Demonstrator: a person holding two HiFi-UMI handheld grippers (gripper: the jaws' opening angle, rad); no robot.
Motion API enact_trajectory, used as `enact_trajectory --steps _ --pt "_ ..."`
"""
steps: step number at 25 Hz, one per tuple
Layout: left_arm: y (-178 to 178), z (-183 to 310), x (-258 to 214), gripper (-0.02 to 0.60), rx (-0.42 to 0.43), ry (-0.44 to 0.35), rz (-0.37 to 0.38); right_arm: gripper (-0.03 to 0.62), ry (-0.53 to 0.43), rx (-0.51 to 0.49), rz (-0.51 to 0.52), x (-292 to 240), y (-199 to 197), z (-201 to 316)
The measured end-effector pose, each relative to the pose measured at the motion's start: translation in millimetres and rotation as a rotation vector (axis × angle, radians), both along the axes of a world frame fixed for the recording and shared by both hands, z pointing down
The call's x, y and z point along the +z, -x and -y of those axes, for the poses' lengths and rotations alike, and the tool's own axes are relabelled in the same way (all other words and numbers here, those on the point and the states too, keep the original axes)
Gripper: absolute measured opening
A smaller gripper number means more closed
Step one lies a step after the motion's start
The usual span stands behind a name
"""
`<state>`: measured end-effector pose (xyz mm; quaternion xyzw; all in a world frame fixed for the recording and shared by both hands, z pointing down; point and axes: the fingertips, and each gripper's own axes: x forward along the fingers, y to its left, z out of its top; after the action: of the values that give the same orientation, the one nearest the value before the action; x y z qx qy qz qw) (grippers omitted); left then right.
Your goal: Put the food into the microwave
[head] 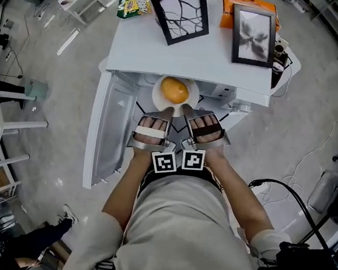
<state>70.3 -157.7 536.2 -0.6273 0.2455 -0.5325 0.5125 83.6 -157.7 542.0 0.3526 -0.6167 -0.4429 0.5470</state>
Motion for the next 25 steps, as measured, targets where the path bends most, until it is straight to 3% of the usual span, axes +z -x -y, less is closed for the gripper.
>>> enact_trajectory --steps 1,18,21,25 --pt "0 1 1 0.023 -0.002 -0.001 -0.001 0.040 -0.010 -0.013 -0.004 -1 2 2" --pt "18 13 -15 0.041 -0.155 -0.007 -0.121 0.029 0.008 0.020 0.057 -9 -4 19" --pt "30 9 -18 0.009 -0.232 0.056 -0.224 0.029 0.012 0.033 0.052 -9 -6 22" --pt "50 -1 -12 0.009 -0.366 0.218 -0.470 0.028 0.030 0.063 0.063 -8 -13 28"
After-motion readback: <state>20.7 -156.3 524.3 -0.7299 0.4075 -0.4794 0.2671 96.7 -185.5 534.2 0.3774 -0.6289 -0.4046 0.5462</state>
